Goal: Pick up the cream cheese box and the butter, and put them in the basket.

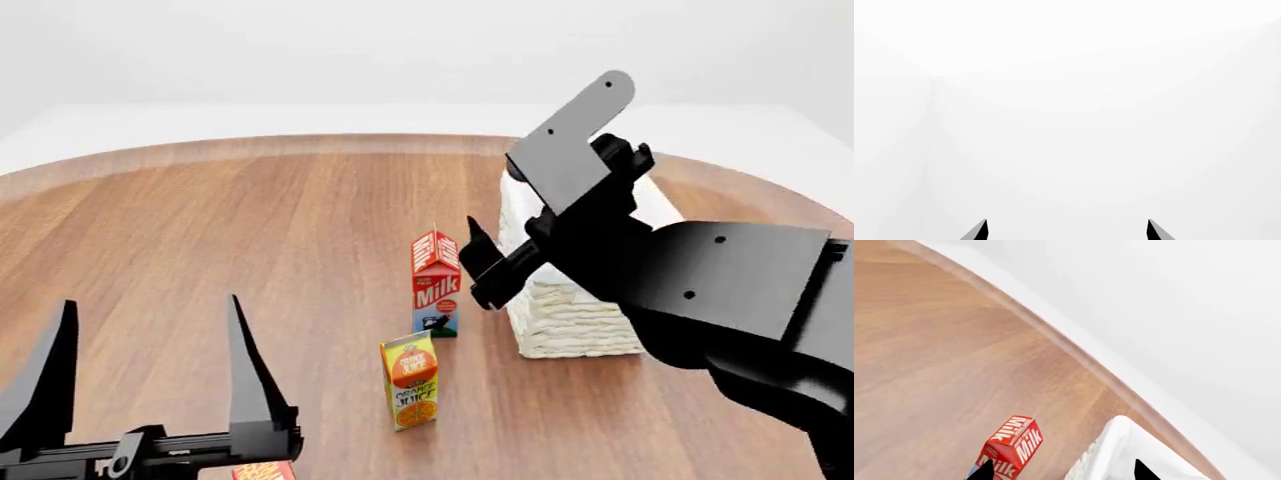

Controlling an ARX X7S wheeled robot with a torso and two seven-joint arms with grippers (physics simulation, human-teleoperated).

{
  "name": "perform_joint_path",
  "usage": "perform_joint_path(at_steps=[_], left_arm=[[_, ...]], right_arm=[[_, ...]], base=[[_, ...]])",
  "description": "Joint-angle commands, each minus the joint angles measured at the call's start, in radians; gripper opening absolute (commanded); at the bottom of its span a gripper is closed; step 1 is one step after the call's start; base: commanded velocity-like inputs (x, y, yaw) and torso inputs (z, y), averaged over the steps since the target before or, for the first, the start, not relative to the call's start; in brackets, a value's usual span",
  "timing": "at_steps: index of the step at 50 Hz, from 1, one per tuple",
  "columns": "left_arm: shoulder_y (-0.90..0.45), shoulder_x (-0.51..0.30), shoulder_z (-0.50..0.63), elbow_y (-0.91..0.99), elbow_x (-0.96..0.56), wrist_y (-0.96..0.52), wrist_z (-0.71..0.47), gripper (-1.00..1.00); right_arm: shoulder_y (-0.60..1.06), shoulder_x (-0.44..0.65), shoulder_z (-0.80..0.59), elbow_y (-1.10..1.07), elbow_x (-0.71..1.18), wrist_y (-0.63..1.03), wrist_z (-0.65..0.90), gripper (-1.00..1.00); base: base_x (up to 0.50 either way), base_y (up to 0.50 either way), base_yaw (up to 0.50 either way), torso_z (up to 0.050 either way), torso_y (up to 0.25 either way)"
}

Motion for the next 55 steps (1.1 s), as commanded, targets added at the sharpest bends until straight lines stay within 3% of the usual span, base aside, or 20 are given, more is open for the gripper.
perform_joint_path(at_steps=[1,26,44,55], left_arm=[[0.006,0.014,-0.025,0.002,0.017,0.028,0.012,1.00],[0.029,0.003,-0.031,0.046,0.028,0.029,0.004,1.00],[0.063,-0.014,-0.075,0.106,0.028,0.042,-0.019,1.00],[0.080,-0.020,-0.099,0.112,0.028,0.063,-0.033,1.00]], right_arm=[[-0.014,-0.006,0.123,-0.165,0.153,0.076,0.082,1.00],[-0.037,0.015,0.174,-0.324,0.387,0.131,0.238,1.00],[-0.052,0.013,0.109,-0.362,0.371,0.134,0.227,1.00],[-0.078,0.005,0.028,-0.369,0.269,0.114,0.172,1.00]], base=[[0.00,0.00,0.00,0.000,0.000],[0.00,0.00,0.00,0.000,0.000],[0.00,0.00,0.00,0.000,0.000],[0.00,0.00,0.00,0.000,0.000]])
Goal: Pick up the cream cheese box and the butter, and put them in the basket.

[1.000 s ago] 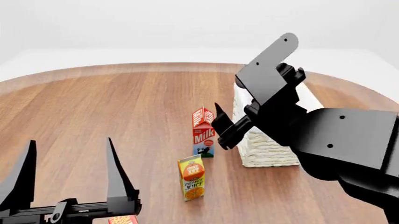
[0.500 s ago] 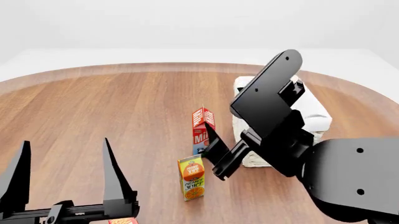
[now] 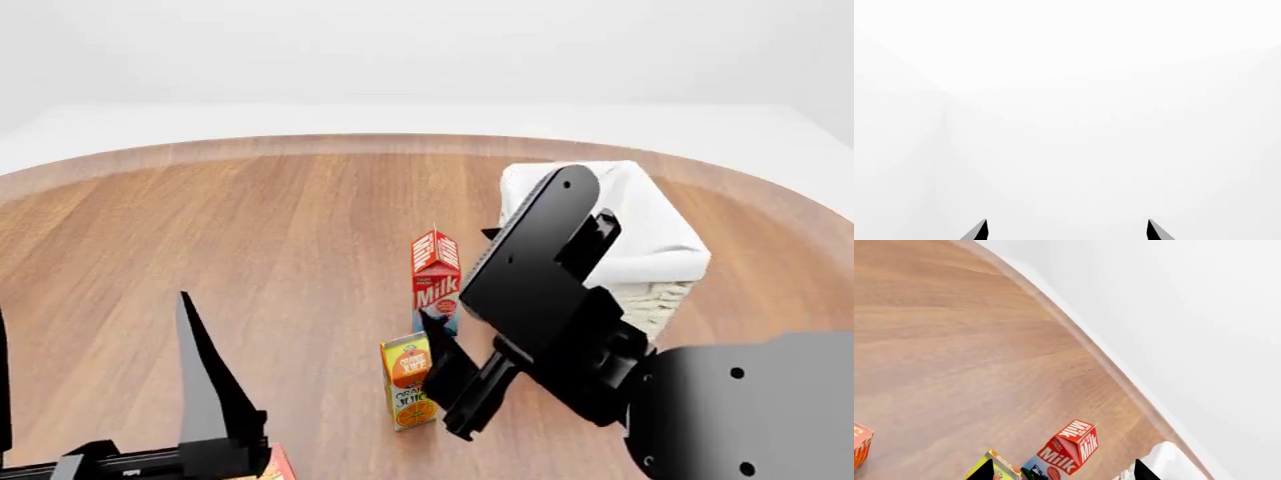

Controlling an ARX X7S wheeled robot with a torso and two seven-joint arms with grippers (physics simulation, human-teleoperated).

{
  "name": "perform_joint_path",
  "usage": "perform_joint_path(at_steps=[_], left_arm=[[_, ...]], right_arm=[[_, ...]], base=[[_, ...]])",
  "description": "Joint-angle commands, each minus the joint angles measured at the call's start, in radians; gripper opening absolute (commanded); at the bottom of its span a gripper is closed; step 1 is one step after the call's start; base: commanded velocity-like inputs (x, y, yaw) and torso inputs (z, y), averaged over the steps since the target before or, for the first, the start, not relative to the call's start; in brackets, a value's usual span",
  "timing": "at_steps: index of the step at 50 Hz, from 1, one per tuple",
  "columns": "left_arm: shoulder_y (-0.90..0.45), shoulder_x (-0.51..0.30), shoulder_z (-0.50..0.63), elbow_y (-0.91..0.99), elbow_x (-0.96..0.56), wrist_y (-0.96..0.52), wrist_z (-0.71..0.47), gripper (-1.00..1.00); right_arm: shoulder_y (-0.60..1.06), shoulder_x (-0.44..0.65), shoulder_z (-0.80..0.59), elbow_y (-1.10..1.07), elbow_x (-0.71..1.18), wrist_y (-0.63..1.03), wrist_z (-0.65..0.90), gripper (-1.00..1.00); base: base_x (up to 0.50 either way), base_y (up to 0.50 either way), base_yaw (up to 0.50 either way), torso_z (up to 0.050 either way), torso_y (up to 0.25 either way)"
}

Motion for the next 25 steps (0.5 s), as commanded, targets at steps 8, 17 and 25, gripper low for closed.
perform_joint_path(at_steps=[8,17,25], left_arm=[[0.031,0.005,-0.050,0.033,0.018,0.044,0.000,1.00],[0.035,0.002,-0.057,0.042,0.015,0.045,-0.002,1.00],[0.039,-0.001,-0.066,0.045,0.009,0.048,-0.005,1.00]], right_arm=[[-0.045,-0.034,-0.113,-0.008,-0.150,-0.034,-0.086,1.00],[-0.052,-0.054,-0.175,0.002,-0.207,-0.053,-0.114,1.00],[-0.039,-0.094,-0.193,-0.015,-0.168,-0.023,-0.082,1.00]], base=[[0.00,0.00,0.00,0.000,0.000],[0.00,0.00,0.00,0.000,0.000],[0.00,0.00,0.00,0.000,0.000]])
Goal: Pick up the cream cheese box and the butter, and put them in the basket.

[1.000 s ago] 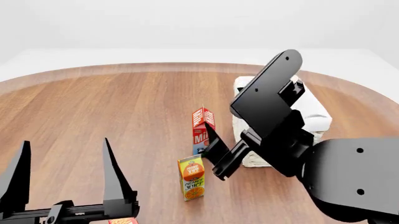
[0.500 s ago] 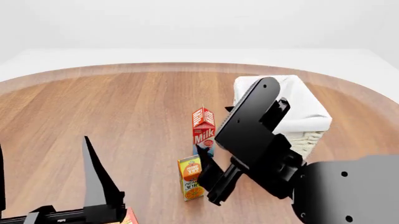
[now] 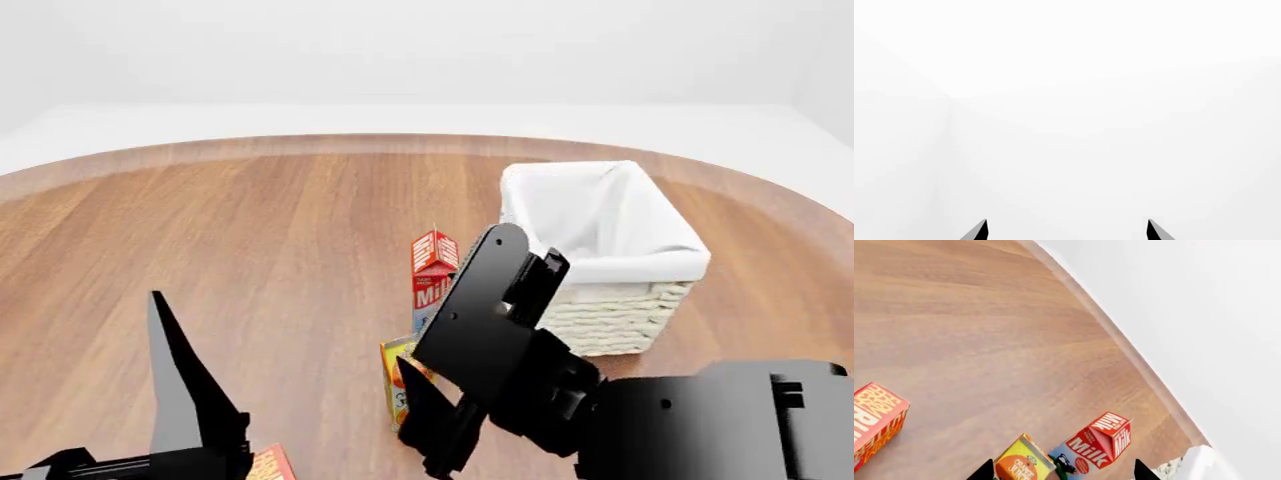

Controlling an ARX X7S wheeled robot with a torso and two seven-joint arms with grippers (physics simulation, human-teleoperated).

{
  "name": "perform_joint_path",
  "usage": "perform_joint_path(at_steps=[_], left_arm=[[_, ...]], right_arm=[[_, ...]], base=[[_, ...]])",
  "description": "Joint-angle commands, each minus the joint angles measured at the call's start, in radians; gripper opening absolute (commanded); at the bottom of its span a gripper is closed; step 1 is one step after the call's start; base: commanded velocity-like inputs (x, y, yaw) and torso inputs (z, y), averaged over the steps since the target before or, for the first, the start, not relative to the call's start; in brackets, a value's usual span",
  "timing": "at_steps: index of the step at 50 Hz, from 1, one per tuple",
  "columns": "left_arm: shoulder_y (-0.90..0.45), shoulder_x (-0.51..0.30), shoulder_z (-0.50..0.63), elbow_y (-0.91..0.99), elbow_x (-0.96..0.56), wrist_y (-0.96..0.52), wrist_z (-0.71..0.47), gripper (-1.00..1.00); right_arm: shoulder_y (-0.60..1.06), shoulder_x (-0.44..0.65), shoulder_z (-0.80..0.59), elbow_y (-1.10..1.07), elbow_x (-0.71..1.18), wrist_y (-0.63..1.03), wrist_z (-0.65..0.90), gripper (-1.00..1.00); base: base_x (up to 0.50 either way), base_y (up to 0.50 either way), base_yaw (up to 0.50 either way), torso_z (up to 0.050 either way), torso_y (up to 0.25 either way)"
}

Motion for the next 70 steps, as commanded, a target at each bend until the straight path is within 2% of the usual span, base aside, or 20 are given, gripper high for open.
perform_joint_path(at_steps=[1,20,46,70], left_arm=[[0.014,0.011,-0.036,0.011,0.013,0.030,0.009,1.00],[0.026,0.008,-0.046,0.020,0.014,0.043,0.004,1.00],[0.032,0.008,-0.050,0.025,0.017,0.048,0.003,1.00],[0.037,0.008,-0.055,0.033,0.020,0.047,0.002,1.00]], right_arm=[[0.006,-0.060,-0.023,-0.014,-0.005,0.016,-0.002,1.00],[0.031,-0.119,-0.066,-0.031,0.029,0.032,0.029,1.00],[0.008,-0.118,-0.126,-0.019,-0.021,-0.021,0.002,1.00],[-0.065,-0.134,-0.133,0.105,-0.136,-0.210,-0.100,1.00]], base=[[0.00,0.00,0.00,0.000,0.000],[0.00,0.00,0.00,0.000,0.000],[0.00,0.00,0.00,0.000,0.000],[0.00,0.00,0.00,0.000,0.000]])
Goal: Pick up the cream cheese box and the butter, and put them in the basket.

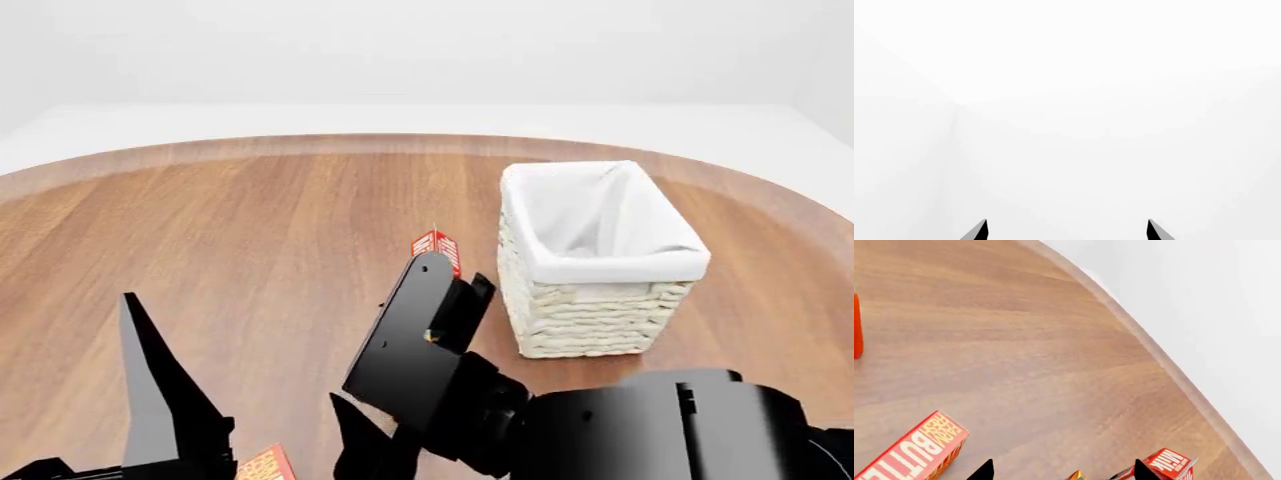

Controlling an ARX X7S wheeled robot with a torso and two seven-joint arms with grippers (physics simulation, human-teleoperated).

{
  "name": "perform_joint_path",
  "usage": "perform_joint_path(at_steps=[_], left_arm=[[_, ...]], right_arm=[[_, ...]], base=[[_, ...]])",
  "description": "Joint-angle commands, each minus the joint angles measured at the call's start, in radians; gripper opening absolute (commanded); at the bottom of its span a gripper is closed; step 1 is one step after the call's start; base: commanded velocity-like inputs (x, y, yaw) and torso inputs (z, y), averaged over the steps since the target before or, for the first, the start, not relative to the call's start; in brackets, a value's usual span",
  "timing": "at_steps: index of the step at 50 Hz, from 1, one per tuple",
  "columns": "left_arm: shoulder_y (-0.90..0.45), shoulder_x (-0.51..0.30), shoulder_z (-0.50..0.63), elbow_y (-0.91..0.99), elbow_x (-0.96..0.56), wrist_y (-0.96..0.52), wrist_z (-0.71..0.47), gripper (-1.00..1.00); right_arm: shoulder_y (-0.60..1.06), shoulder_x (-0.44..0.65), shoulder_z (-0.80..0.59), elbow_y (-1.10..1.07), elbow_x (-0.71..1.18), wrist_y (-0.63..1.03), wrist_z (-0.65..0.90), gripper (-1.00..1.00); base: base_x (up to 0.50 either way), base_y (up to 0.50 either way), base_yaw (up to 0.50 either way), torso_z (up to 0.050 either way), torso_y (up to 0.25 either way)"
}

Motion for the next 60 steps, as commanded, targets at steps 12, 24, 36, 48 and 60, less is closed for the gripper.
perform_joint_path(at_steps=[12,24,36,48,60], left_arm=[[0.006,0.015,-0.029,0.005,0.014,0.025,0.015,1.00],[0.004,0.015,-0.028,0.004,0.012,0.023,0.016,1.00],[0.009,0.015,-0.032,0.008,0.015,0.026,0.015,1.00],[0.008,0.016,-0.032,0.007,0.016,0.028,0.015,1.00],[0.020,0.013,-0.038,0.016,0.017,0.038,0.012,1.00]], right_arm=[[-0.083,-0.034,-0.003,0.041,-0.046,-0.089,-0.036,1.00],[-0.118,-0.031,-0.006,0.064,-0.061,-0.129,-0.047,1.00],[-0.158,-0.034,-0.051,0.096,-0.124,-0.182,-0.080,1.00],[-0.194,-0.044,-0.074,0.108,-0.146,-0.214,-0.087,1.00],[-0.227,-0.056,-0.051,0.182,-0.152,-0.276,-0.110,1.00]], base=[[0.00,0.00,0.00,0.000,0.000],[0.00,0.00,0.00,0.000,0.000],[0.00,0.00,0.00,0.000,0.000],[0.00,0.00,0.00,0.000,0.000],[0.00,0.00,0.00,0.000,0.000]])
